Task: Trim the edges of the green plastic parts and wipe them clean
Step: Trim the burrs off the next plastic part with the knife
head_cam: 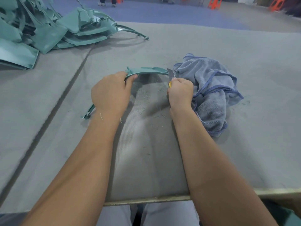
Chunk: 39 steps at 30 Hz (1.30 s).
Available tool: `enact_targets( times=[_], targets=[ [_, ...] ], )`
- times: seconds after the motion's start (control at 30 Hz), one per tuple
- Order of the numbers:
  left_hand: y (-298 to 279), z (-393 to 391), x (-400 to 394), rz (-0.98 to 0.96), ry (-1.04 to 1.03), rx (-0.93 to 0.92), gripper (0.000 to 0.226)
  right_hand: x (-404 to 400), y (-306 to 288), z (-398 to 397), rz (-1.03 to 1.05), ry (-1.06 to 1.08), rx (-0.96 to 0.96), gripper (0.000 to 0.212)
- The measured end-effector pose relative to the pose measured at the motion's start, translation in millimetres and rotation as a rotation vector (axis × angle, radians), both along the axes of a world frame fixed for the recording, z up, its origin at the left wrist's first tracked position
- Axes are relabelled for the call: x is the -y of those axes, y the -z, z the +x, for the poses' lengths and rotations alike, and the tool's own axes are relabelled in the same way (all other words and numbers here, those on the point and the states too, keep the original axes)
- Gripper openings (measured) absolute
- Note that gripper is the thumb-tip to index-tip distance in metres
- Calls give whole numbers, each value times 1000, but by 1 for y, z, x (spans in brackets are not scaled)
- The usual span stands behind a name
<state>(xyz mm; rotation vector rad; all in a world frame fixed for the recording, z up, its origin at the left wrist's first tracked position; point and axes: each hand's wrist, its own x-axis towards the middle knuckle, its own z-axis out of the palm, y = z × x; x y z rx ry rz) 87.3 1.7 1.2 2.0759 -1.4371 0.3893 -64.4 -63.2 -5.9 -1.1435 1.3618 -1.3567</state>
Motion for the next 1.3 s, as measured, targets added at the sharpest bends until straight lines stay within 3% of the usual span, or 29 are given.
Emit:
enact_targets(
  times=[0.23, 0.43, 0.7, 0.83, 0.93, 1.07, 1.2, 1.3],
  targets=[
    [5, -6, 1, 12, 29, 48, 49, -6, -10, -1, 56, -310, -5, 37],
    [5, -4, 2, -14, -5, 34, 52, 0, -9, -7, 116, -68, 324, 36],
    [4, -5, 3, -23, -23, -3, 49, 6, -1, -1, 99, -45, 23, 42],
    [6, -8, 5, 0, 9, 1, 51, -3, -4, 5, 29, -250, -66, 42],
    [8, -11, 2, -4, 15, -6, 50, -13, -7, 13, 64, -287, 24, 35],
    [4, -7, -4, -66, 11, 24, 48, -17, -15, 3, 57, -218, 339, 25],
    [1, -3, -5, -103, 53, 9, 42, -18, -15, 3, -20, -169, 315, 25],
    [3, -3, -3, -51, 60, 5, 44, -16, -15, 4, 32, -171, 250, 44]
  ],
)
